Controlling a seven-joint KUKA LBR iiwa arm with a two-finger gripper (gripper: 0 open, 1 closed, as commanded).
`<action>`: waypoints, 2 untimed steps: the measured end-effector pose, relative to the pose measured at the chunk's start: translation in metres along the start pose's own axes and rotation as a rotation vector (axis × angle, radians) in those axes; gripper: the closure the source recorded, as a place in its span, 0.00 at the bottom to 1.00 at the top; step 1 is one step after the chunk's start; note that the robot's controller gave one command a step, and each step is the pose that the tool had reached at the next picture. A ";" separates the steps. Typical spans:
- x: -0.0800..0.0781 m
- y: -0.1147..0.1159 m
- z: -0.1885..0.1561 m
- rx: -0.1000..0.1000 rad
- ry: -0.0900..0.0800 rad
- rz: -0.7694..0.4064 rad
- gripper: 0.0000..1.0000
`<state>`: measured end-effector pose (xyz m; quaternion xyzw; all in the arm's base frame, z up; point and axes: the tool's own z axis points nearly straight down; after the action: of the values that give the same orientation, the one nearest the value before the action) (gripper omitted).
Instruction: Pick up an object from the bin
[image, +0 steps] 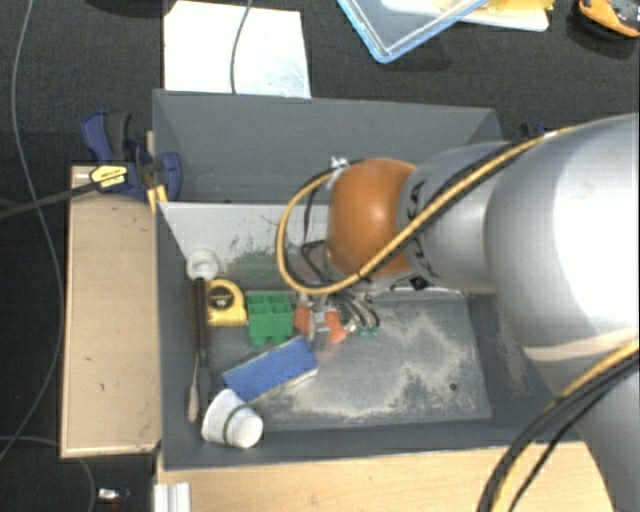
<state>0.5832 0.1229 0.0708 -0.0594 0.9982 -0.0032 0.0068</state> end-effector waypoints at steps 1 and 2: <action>0.000 0.000 0.000 0.000 0.000 0.000 1.00; 0.002 -0.012 -0.067 0.000 0.000 0.010 1.00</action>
Offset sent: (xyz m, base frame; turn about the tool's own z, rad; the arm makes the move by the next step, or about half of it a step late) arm -0.0010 -0.0118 0.0714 0.0073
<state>0.5820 0.1116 0.1383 -0.0543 0.9985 -0.0030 0.0065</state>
